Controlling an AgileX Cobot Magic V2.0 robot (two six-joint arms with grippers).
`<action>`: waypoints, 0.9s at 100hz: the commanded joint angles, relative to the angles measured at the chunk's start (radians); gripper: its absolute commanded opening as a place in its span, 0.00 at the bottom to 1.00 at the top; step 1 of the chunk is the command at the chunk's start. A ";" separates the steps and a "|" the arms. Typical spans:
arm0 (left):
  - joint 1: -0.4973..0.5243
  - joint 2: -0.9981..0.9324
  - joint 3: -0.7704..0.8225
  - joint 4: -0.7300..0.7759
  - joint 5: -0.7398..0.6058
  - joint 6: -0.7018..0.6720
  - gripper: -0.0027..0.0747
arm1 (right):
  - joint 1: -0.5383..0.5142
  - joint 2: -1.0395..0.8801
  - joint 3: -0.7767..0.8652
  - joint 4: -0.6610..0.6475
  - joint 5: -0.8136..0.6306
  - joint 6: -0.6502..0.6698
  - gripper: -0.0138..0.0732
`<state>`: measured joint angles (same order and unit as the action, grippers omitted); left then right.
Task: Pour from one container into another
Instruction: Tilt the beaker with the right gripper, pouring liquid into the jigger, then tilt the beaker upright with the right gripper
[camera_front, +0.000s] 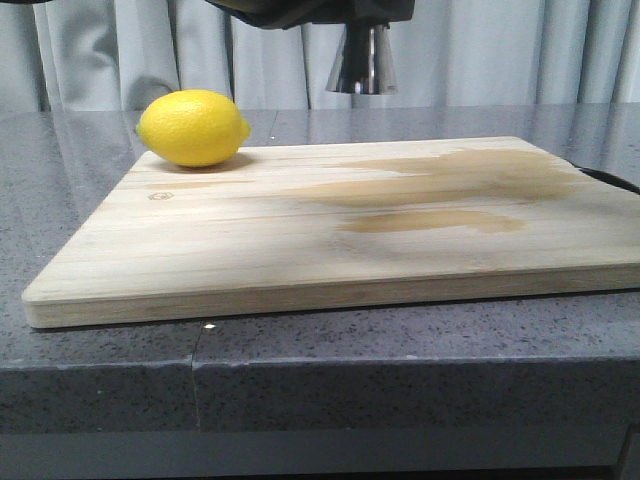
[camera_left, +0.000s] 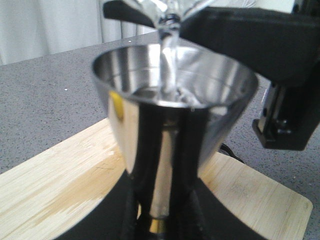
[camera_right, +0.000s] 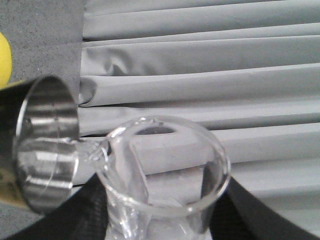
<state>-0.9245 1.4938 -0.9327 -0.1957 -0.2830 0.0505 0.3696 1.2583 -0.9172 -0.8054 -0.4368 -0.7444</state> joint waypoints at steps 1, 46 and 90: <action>-0.007 -0.034 -0.032 0.004 -0.104 -0.004 0.01 | -0.001 -0.034 -0.034 0.018 -0.070 -0.023 0.38; -0.007 -0.034 -0.032 0.004 -0.104 -0.004 0.01 | -0.001 -0.034 -0.034 0.034 -0.079 -0.047 0.38; -0.007 -0.034 -0.032 0.004 -0.104 -0.004 0.01 | -0.001 -0.034 -0.034 0.421 0.061 0.178 0.38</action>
<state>-0.9245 1.4938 -0.9327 -0.1957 -0.2848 0.0505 0.3696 1.2583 -0.9172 -0.4788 -0.3480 -0.6638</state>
